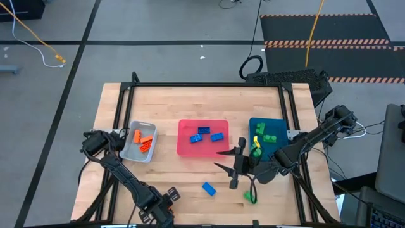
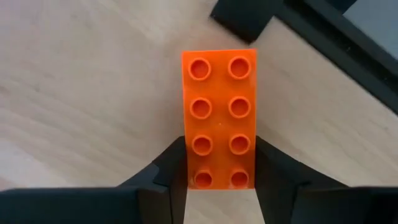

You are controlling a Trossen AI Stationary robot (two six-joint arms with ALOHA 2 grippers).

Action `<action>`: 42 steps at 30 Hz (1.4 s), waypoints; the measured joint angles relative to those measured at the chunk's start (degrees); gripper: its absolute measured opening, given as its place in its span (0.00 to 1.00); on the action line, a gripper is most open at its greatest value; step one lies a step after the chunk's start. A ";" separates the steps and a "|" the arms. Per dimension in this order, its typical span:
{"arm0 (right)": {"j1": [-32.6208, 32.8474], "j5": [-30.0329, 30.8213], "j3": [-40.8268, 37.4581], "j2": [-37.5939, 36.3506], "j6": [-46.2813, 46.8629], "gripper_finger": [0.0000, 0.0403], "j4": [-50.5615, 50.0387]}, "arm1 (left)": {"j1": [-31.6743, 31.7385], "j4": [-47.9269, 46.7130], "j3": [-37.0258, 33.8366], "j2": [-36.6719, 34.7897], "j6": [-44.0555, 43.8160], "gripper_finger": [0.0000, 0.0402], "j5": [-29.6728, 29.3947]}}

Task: Sort & place blocks by color
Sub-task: Put the orange game piece into the gray bin

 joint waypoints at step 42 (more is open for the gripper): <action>-0.02 -0.33 0.00 0.02 -1.31 0.44 -2.68 | 21.54 -48.84 -0.01 -24.68 -40.08 0.38 -19.95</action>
